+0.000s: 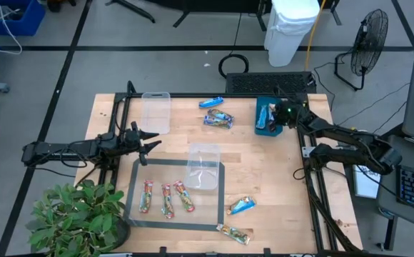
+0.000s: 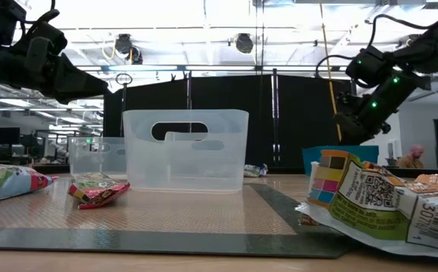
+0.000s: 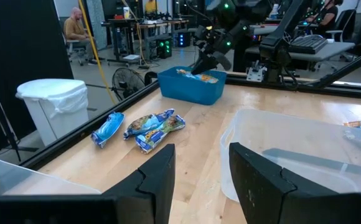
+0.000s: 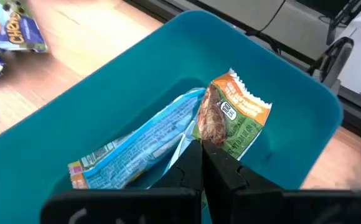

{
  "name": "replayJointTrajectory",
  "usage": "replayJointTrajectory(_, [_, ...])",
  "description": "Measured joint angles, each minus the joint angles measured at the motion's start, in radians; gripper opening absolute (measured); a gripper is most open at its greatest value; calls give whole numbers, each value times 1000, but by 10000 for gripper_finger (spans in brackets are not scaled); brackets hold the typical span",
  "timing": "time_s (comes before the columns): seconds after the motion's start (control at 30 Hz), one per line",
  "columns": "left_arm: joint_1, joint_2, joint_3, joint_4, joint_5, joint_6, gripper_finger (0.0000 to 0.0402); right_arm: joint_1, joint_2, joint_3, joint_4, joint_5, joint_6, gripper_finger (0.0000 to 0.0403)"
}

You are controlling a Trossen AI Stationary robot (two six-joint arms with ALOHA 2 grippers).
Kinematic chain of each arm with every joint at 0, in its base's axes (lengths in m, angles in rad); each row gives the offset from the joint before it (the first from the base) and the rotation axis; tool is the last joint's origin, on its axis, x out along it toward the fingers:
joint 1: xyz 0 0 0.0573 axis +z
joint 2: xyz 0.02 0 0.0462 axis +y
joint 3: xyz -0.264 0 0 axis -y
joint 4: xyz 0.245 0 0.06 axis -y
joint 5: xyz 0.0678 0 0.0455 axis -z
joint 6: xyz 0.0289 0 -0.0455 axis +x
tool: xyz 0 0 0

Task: Pick and place Granola Bars by type
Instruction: Put the yellow granola bar into the blue bin

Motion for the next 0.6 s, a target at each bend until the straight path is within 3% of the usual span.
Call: replayJointTrajectory(0.6, [0, 0, 0, 0, 0, 0, 157, 0, 0, -14, 13, 2, 0, 0])
